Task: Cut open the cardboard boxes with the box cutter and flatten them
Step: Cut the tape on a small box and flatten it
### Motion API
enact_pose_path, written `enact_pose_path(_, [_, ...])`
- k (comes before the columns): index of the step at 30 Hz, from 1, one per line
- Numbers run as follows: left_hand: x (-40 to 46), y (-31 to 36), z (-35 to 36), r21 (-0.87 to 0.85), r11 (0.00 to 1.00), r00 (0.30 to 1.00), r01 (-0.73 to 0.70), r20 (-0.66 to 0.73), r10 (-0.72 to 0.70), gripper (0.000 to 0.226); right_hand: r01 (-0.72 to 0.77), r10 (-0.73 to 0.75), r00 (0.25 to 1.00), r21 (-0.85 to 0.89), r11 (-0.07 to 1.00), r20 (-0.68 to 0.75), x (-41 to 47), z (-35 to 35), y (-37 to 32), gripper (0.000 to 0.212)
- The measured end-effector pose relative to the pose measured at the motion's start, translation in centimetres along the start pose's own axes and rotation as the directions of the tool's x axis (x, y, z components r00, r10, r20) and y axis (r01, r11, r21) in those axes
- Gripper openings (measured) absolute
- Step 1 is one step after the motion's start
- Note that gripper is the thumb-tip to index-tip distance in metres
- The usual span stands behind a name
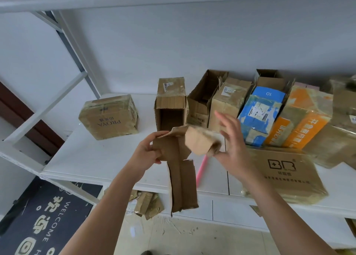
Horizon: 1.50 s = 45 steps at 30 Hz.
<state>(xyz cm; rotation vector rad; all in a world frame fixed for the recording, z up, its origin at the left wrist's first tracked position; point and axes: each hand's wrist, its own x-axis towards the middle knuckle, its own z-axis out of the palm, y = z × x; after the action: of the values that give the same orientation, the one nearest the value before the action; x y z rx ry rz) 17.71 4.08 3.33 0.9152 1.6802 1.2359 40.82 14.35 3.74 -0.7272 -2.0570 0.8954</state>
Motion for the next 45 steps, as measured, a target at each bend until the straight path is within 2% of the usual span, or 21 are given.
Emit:
enact_pose_path(2, [0.2, -0.2, -0.2, -0.018, 1.0, 0.998, 0.005, -0.057, -0.006, 0.063, 0.052, -0.046, 0.997, -0.104, 0.993, 0.059, -0.2, 0.2, -0.2, 0.065])
enact_pose_path(3, [0.3, -0.3, -0.2, -0.019, 1.0, 0.995, 0.005, -0.096, -0.007, 0.062, 0.018, -0.012, 0.996, -0.07, 0.997, 0.088, -0.3, 0.4, -0.3, 0.052])
enact_pose_path(5, [0.5, -0.5, -0.2, -0.034, 0.999, 0.984, 0.001, -0.18, -0.007, 0.059, -0.178, 0.159, 0.975, 0.119, 0.977, 0.154, -0.4, 0.7, -0.5, 0.045])
enact_pose_path(6, [0.6, -0.5, -0.2, -0.057, 0.998, 0.976, 0.0, -0.217, -0.012, 0.057, -0.298, 0.258, 0.945, 0.204, 0.932, 0.201, -0.5, 1.0, -0.5, 0.042])
enact_pose_path(9, [0.4, -0.7, -0.1, -0.141, 0.99, 0.952, -0.014, -0.304, -0.03, 0.062, -0.558, 0.478, 0.822, 0.263, 0.787, 0.311, -0.8, 2.2, 0.2, 0.019])
enact_pose_path(13, [-0.2, -0.8, -0.3, -0.244, 0.97, 0.953, 0.011, -0.29, -0.084, 0.06, -0.727, 0.64, 0.679, 0.203, 0.656, 0.36, -1.2, 4.2, 1.3, 0.036])
enact_pose_path(16, [-0.5, -0.6, -0.4, -0.352, 0.933, 0.965, 0.068, -0.213, -0.151, 0.058, -0.818, 0.722, 0.556, 0.114, 0.564, 0.412, -1.0, 5.2, 1.6, 0.05])
enact_pose_path(18, [-0.8, -0.4, -0.4, -0.423, 0.902, 0.973, 0.088, -0.159, -0.169, 0.057, -0.88, 0.76, 0.472, 0.181, 0.439, 0.448, -0.8, 5.7, 1.4, 0.045])
enact_pose_path(19, [-1.0, -0.4, -0.4, -0.44, 0.894, 0.975, 0.09, -0.145, -0.169, 0.056, -0.889, 0.763, 0.458, 0.22, 0.402, 0.455, -0.8, 5.9, 1.1, 0.04])
enact_pose_path(21, [-1.2, -0.5, -0.4, -0.439, 0.895, 0.978, 0.086, -0.136, -0.16, 0.05, -0.868, 0.755, 0.496, 0.244, 0.432, 0.43, -0.9, 6.1, 1.0, 0.036])
enact_pose_path(23, [-1.5, -0.8, -0.3, -0.439, 0.896, 0.982, 0.061, -0.132, -0.132, 0.044, -0.822, 0.749, 0.568, 0.288, 0.492, 0.341, -0.8, 6.3, 1.1, 0.034])
enact_pose_path(27, [-1.9, -1.7, 0.4, -0.413, 0.91, 0.985, 0.045, -0.134, -0.109, 0.086, -0.736, 0.729, 0.655, 0.385, 0.557, 0.198, -0.3, 6.6, 1.0, 0.026])
enact_pose_path(30, [-1.7, -1.9, 1.0, -0.429, 0.902, 0.983, 0.046, -0.14, -0.118, 0.098, -0.679, 0.685, 0.72, 0.31, 0.665, 0.11, -0.3, 6.8, 1.1, 0.025])
enact_pose_path(34, [-1.4, -1.9, 1.5, -0.464, 0.884, 0.973, 0.057, -0.171, -0.153, 0.096, -0.612, 0.618, 0.785, 0.194, 0.767, 0.033, -0.8, 7.4, 1.5, 0.031])
enact_pose_path(37, [-1.4, -1.9, 1.7, -0.484, 0.873, 0.971, 0.051, -0.181, -0.157, 0.094, -0.613, 0.611, 0.79, 0.04, 0.789, 0.048, -1.3, 7.3, 1.7, 0.05])
enact_pose_path(39, [-1.6, -2.1, 1.8, -0.472, 0.88, 0.974, 0.045, -0.177, -0.145, 0.095, -0.606, 0.627, 0.772, -0.179, 0.775, 0.101, -1.3, 7.0, 2.0, 0.065])
enact_pose_path(41, [-1.6, -2.3, 1.6, -0.476, 0.879, 0.976, 0.04, -0.171, -0.137, 0.096, -0.572, 0.654, 0.737, -0.359, 0.738, 0.17, -1.3, 6.5, 2.1, 0.058])
enact_pose_path(43, [-1.5, -2.7, 1.4, -0.486, 0.873, 0.977, 0.036, -0.167, -0.133, 0.099, -0.629, 0.674, 0.689, -0.24, 0.739, 0.267, -1.2, 6.3, 2.1, 0.039])
enact_pose_path(45, [-1.3, -3.2, 1.0, -0.47, 0.882, 0.975, 0.025, -0.182, -0.125, 0.105, -0.715, 0.668, 0.661, 0.018, 0.698, 0.342, -1.3, 6.5, 1.5, 0.022])
